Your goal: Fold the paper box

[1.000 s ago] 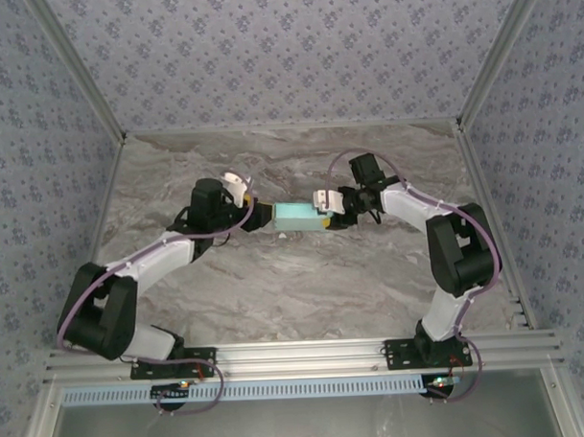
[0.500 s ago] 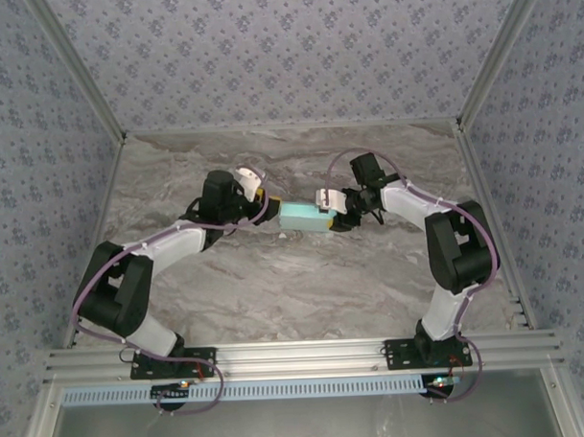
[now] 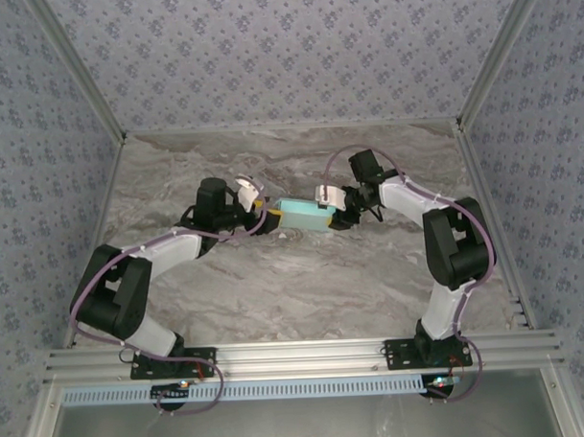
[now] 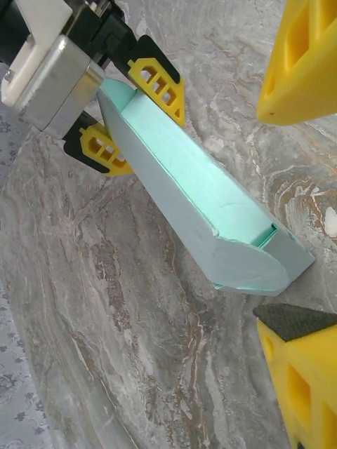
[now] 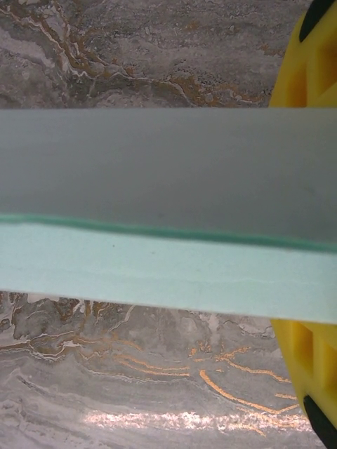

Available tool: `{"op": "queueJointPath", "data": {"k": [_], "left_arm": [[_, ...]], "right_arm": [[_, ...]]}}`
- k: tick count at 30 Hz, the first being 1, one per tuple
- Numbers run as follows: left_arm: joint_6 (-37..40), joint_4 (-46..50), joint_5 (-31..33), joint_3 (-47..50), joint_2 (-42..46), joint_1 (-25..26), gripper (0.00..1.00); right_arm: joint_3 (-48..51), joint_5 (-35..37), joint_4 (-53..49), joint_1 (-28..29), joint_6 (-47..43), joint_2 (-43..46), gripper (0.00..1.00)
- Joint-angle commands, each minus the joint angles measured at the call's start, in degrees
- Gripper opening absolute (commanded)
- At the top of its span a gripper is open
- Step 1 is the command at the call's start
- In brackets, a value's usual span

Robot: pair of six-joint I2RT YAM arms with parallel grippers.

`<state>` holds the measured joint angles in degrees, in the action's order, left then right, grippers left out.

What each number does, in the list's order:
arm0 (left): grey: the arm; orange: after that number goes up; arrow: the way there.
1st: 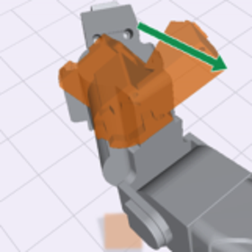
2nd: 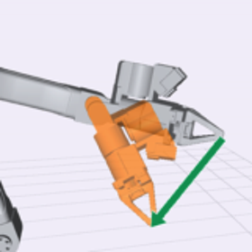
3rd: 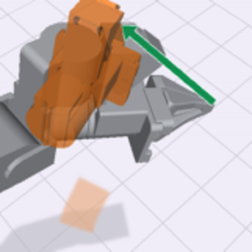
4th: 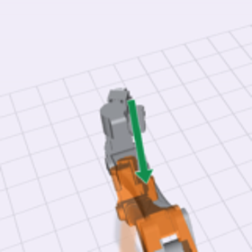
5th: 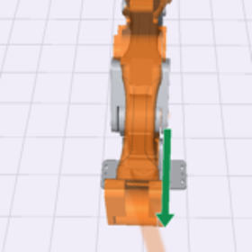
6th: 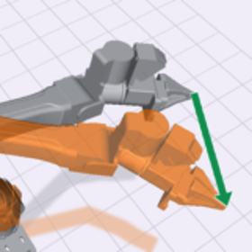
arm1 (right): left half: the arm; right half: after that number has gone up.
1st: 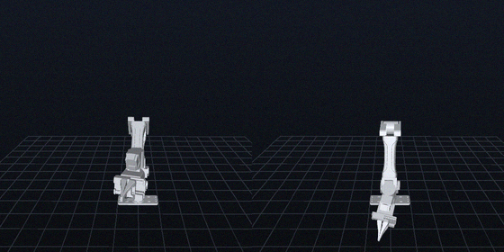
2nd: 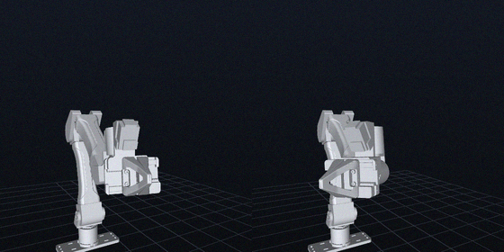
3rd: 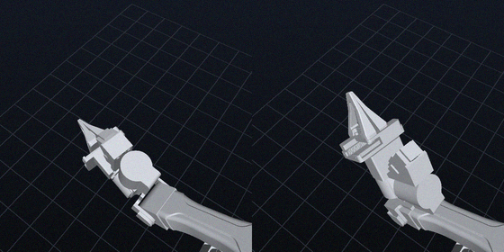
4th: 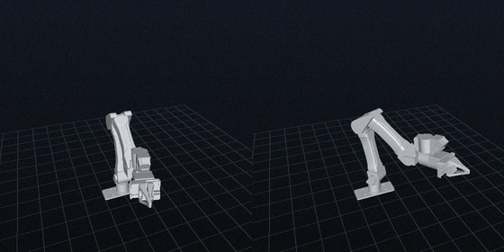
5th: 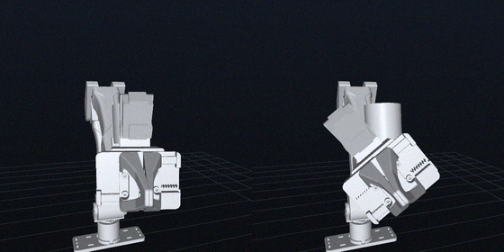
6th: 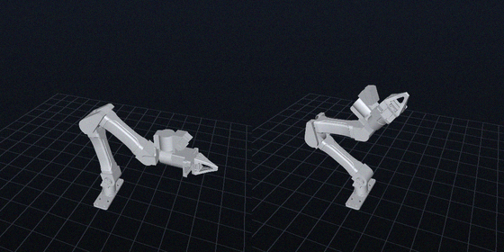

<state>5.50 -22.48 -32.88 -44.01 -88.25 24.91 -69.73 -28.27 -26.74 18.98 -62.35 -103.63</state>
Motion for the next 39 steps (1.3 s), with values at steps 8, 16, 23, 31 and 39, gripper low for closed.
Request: {"op": "queueJointPath", "data": {"k": [8, 16, 23, 31, 39], "left_arm": [[5.4, 6.3, 12.9, -8.0, -4.3, 2.9, 0.34], [5.7, 11.1, 9.4, -13.2, -7.0, 3.2, 0.14], [4.7, 13.0, 8.6, -14.4, -7.6, 3.4, 0.09], [-2.2, 9.2, 6.0, -13.4, -7.6, 4.8, 0.00], [-8.8, 7.4, 7.1, -13.5, -8.0, 6.7, 0.00]], "right_arm": [[-2.0, 0.4, -4.0, -0.2, 1.5, -1.8, 0.48], [-2.4, 1.4, -4.1, 0.5, 1.7, -2.3, 0.48], [-2.3, 2.4, -3.5, 0.8, 2.1, -2.5, 0.46], [-2.7, 3.5, -3.0, 0.9, 2.5, -2.9, 0.42], [-3.0, 5.4, -3.7, 1.3, 2.4, -3.4, 0.42]]}}
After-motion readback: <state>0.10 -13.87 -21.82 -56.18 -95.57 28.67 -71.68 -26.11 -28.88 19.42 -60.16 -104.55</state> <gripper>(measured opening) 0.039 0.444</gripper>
